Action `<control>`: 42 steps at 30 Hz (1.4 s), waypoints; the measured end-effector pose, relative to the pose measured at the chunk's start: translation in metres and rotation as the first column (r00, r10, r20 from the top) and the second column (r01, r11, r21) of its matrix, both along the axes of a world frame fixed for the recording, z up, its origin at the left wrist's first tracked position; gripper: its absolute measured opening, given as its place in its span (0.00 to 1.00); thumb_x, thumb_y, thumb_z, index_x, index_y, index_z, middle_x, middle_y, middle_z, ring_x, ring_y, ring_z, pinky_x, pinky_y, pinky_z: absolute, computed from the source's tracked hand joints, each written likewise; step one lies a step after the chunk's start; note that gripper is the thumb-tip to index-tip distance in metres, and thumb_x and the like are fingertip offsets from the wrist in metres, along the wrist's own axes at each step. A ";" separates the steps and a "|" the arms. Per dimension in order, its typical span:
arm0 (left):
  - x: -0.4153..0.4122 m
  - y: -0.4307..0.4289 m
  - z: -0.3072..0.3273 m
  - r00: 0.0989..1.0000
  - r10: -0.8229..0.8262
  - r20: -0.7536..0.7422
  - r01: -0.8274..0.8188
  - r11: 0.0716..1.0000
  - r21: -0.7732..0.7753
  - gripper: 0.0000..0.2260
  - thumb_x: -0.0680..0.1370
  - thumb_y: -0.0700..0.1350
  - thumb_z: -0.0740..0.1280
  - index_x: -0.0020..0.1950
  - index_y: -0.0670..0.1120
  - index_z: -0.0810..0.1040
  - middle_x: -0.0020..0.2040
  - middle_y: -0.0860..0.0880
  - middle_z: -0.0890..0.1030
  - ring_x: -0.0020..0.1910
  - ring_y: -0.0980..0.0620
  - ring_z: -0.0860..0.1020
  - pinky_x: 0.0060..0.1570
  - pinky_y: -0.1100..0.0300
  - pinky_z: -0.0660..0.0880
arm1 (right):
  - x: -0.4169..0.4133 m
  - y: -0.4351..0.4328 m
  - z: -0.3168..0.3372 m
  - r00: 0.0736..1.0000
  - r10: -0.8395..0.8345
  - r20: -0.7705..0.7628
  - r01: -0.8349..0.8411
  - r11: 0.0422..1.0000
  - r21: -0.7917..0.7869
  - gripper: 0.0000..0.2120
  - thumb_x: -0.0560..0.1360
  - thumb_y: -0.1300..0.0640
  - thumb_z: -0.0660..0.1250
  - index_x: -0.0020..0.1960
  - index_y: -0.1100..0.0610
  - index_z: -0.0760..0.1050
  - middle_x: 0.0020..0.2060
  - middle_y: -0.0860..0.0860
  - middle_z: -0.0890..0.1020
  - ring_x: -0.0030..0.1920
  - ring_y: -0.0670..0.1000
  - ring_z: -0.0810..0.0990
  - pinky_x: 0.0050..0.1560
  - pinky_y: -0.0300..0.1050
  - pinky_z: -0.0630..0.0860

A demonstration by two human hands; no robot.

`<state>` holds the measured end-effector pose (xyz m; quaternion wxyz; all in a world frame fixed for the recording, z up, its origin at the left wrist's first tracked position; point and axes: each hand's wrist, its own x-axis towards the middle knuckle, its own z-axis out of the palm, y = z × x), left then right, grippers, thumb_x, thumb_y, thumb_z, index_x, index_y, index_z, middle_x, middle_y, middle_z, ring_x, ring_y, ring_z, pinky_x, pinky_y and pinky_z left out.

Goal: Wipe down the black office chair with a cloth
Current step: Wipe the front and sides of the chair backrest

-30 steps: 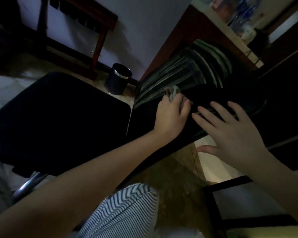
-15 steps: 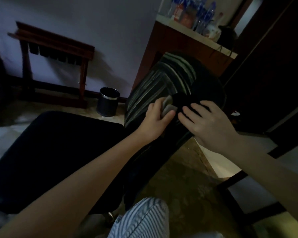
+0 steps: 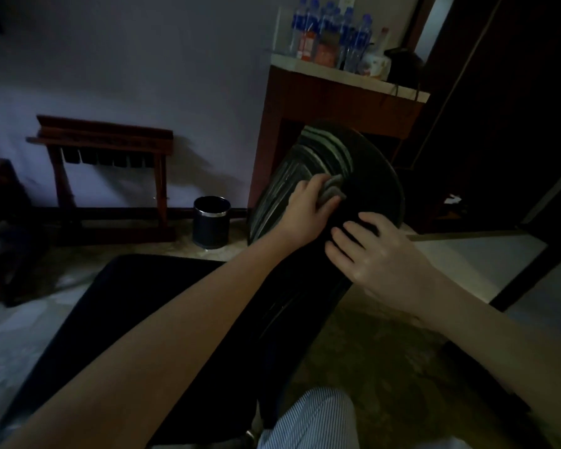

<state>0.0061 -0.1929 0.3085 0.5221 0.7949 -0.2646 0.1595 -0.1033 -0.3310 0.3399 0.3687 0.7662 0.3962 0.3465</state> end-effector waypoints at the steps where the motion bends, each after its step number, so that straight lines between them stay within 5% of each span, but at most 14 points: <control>1: 0.007 0.000 0.005 1.000 0.012 -0.015 -0.011 0.999 0.043 0.21 0.75 0.54 0.61 0.64 0.44 0.70 0.56 0.41 0.75 0.58 0.43 0.72 0.58 0.48 0.69 | -0.001 0.002 0.000 1.000 0.003 0.003 -0.003 1.000 0.001 0.14 0.74 0.62 0.59 0.52 0.62 0.80 0.49 0.60 0.83 0.51 0.59 0.81 0.57 0.57 0.74; 7: 0.029 -0.003 0.017 0.987 0.119 -0.110 -0.116 0.993 0.038 0.14 0.77 0.49 0.64 0.60 0.47 0.73 0.56 0.40 0.76 0.57 0.40 0.74 0.58 0.45 0.71 | -0.006 0.007 -0.002 1.000 -0.002 0.008 0.002 1.000 0.021 0.11 0.72 0.62 0.65 0.51 0.61 0.82 0.48 0.59 0.84 0.49 0.58 0.82 0.56 0.56 0.75; 13: -0.003 0.011 0.008 0.999 -0.011 -0.042 0.012 0.999 0.036 0.25 0.69 0.59 0.57 0.59 0.46 0.75 0.54 0.44 0.78 0.57 0.44 0.75 0.58 0.46 0.71 | -0.010 0.011 -0.004 1.000 -0.015 -0.021 0.018 0.993 0.115 0.13 0.70 0.64 0.62 0.51 0.62 0.81 0.49 0.59 0.83 0.50 0.59 0.82 0.61 0.54 0.62; 16: -0.035 0.024 0.009 0.984 -0.155 -0.090 0.156 0.988 0.005 0.19 0.74 0.51 0.59 0.64 0.49 0.74 0.54 0.52 0.73 0.62 0.50 0.69 0.65 0.55 0.64 | -0.012 0.011 -0.004 0.998 -0.040 -0.042 0.044 0.993 0.110 0.11 0.71 0.63 0.64 0.51 0.61 0.81 0.49 0.59 0.83 0.51 0.58 0.81 0.62 0.53 0.62; 20: -0.046 0.036 0.008 0.965 -0.261 -0.027 0.261 0.965 -0.010 0.17 0.79 0.38 0.62 0.67 0.45 0.72 0.57 0.50 0.71 0.63 0.54 0.69 0.64 0.67 0.63 | -0.013 0.012 -0.001 0.996 -0.055 -0.066 0.060 0.995 0.077 0.12 0.70 0.62 0.67 0.53 0.61 0.80 0.50 0.58 0.82 0.52 0.58 0.80 0.61 0.53 0.64; 22: -0.041 0.038 0.010 0.965 -0.263 0.012 0.263 0.963 -0.054 0.17 0.78 0.35 0.62 0.67 0.41 0.70 0.57 0.50 0.73 0.60 0.57 0.71 0.59 0.72 0.66 | -0.014 0.013 0.005 0.994 -0.043 -0.099 0.049 0.997 0.052 0.14 0.69 0.61 0.67 0.54 0.61 0.79 0.50 0.59 0.82 0.51 0.58 0.80 0.60 0.53 0.66; 27: -0.028 0.036 0.014 0.984 -0.166 -0.069 0.136 0.939 -0.317 0.16 0.79 0.40 0.63 0.66 0.43 0.66 0.54 0.54 0.72 0.54 0.58 0.73 0.56 0.66 0.70 | -0.009 0.001 0.032 0.989 0.055 -0.139 -0.061 0.997 -0.039 0.17 0.73 0.55 0.59 0.56 0.59 0.79 0.56 0.57 0.81 0.58 0.58 0.76 0.64 0.54 0.60; 29: -0.024 0.034 0.015 0.978 -0.207 -0.033 0.190 0.942 -0.275 0.16 0.77 0.40 0.67 0.63 0.42 0.69 0.54 0.55 0.74 0.53 0.60 0.74 0.56 0.68 0.71 | -0.001 -0.006 0.045 0.987 0.035 -0.158 -0.045 0.997 -0.062 0.18 0.73 0.50 0.62 0.59 0.58 0.78 0.60 0.57 0.78 0.63 0.60 0.70 0.64 0.57 0.60; 34: -0.016 0.025 0.013 0.971 -0.228 0.077 0.238 0.960 -0.148 0.11 0.73 0.39 0.71 0.54 0.44 0.76 0.49 0.60 0.76 0.47 0.68 0.76 0.50 0.73 0.71 | 0.009 -0.003 0.056 0.958 -0.068 -0.278 0.049 0.996 -0.076 0.30 0.56 0.43 0.79 0.55 0.55 0.81 0.55 0.58 0.81 0.53 0.60 0.81 0.54 0.58 0.76; 42: 0.011 0.008 0.032 0.993 -0.051 0.108 0.057 0.997 -0.044 0.14 0.73 0.40 0.70 0.58 0.44 0.77 0.54 0.47 0.80 0.53 0.52 0.77 0.52 0.62 0.72 | 0.017 -0.010 0.042 0.949 -0.087 -0.304 0.073 0.996 -0.056 0.27 0.60 0.44 0.78 0.56 0.53 0.80 0.49 0.53 0.84 0.55 0.61 0.80 0.60 0.57 0.64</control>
